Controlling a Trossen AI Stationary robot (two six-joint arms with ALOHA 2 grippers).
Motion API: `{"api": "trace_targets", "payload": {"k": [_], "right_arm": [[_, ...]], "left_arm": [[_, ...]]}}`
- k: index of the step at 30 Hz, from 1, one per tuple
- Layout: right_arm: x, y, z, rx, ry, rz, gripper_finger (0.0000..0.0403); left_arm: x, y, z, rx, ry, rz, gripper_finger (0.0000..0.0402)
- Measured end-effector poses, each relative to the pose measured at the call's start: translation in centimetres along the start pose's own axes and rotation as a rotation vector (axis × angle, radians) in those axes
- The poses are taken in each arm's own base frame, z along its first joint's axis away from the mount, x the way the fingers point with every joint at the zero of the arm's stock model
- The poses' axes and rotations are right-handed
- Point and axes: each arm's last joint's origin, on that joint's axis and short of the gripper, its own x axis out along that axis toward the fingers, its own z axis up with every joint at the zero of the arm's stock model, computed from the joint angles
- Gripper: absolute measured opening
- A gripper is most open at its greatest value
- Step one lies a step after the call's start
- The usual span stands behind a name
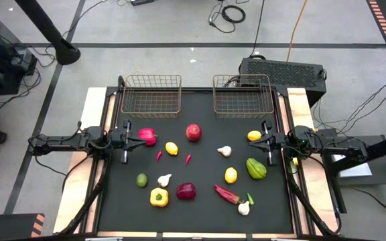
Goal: Sort produce into baskets
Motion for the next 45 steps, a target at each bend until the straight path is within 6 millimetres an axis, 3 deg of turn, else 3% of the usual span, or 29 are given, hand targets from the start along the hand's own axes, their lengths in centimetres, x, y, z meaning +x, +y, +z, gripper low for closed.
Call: {"api": "trace_targets", "payload": {"k": [37,45], "right_arm": [[0.00,0.00,0.00,0.000,0.000,0.000,0.0000],[0.00,-0.01,0.02,-0.075,-0.001,-0.002,0.0000]], "left_arm": [[0.00,0.11,0.02,0.027,0.001,0.036,0.0034],[-0.01,0.21,0.38,0.026,-0.034,0.062,0.0034]]}}
